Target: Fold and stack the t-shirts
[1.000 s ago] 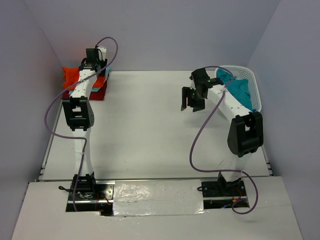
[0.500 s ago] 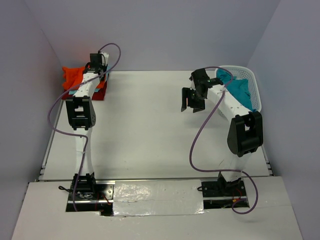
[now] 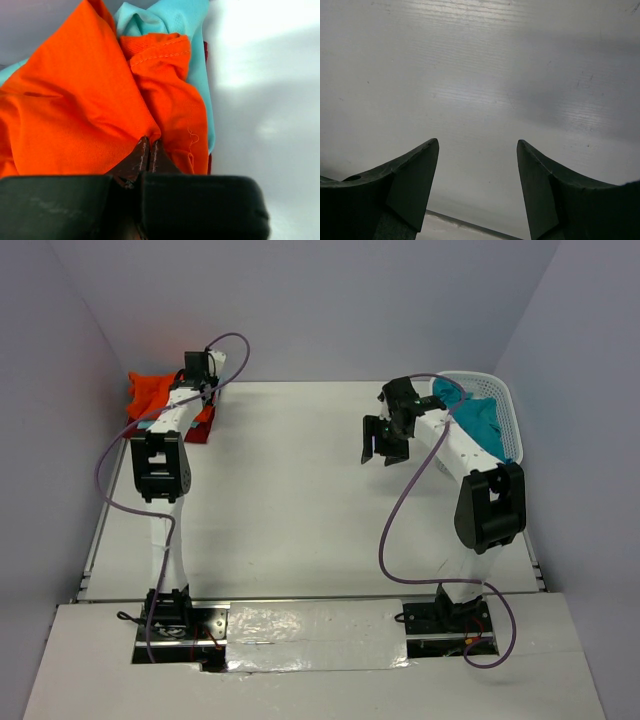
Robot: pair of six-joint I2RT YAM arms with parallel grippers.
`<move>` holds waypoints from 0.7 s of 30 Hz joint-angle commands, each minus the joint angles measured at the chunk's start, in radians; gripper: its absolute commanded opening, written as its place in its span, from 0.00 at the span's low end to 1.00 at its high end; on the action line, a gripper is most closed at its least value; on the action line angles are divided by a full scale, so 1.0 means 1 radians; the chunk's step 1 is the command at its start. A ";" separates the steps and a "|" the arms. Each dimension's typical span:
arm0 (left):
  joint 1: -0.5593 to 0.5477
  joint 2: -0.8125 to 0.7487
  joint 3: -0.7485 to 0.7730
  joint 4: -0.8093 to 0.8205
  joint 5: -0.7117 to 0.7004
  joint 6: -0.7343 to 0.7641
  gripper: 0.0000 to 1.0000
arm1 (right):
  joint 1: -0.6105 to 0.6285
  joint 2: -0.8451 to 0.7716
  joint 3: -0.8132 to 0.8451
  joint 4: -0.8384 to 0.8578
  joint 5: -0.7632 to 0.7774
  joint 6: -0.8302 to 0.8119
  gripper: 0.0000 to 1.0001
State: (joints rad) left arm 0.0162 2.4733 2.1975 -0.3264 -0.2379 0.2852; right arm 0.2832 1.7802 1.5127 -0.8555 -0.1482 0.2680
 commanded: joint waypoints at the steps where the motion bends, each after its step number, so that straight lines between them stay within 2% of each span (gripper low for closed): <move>1: -0.038 -0.155 -0.058 0.050 0.130 0.003 0.00 | -0.004 0.012 0.033 -0.011 -0.014 -0.003 0.71; 7: -0.039 -0.154 -0.021 0.000 0.131 -0.001 0.00 | -0.004 0.022 0.044 -0.016 -0.016 -0.007 0.71; 9: -0.038 -0.142 -0.010 -0.031 0.127 0.009 0.15 | -0.003 0.025 0.049 -0.019 -0.019 -0.009 0.71; 10: -0.036 -0.133 -0.002 -0.048 0.141 0.014 0.41 | -0.003 0.025 0.050 -0.020 -0.021 -0.009 0.71; 12: -0.035 -0.128 0.019 -0.085 0.166 0.019 0.58 | -0.004 0.025 0.052 -0.022 -0.022 -0.013 0.71; 13: -0.032 -0.129 0.027 -0.121 0.195 0.017 0.70 | -0.003 0.024 0.050 -0.022 -0.019 -0.015 0.71; 16: -0.001 -0.161 0.044 -0.152 0.251 -0.001 0.83 | -0.004 0.022 0.041 -0.024 -0.016 -0.016 0.71; 18: 0.057 -0.184 0.048 -0.143 0.331 -0.064 0.84 | -0.004 0.019 0.030 -0.020 -0.021 -0.016 0.71; 19: 0.079 -0.210 0.047 -0.132 0.371 -0.096 0.82 | -0.006 0.019 0.029 -0.020 -0.022 -0.015 0.71; 21: 0.168 -0.224 0.039 -0.068 0.523 -0.251 0.74 | -0.004 0.022 0.029 -0.020 -0.027 -0.013 0.71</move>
State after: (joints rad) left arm 0.0540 2.3520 2.2009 -0.4557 0.0937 0.2047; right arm 0.2832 1.8050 1.5204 -0.8619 -0.1627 0.2665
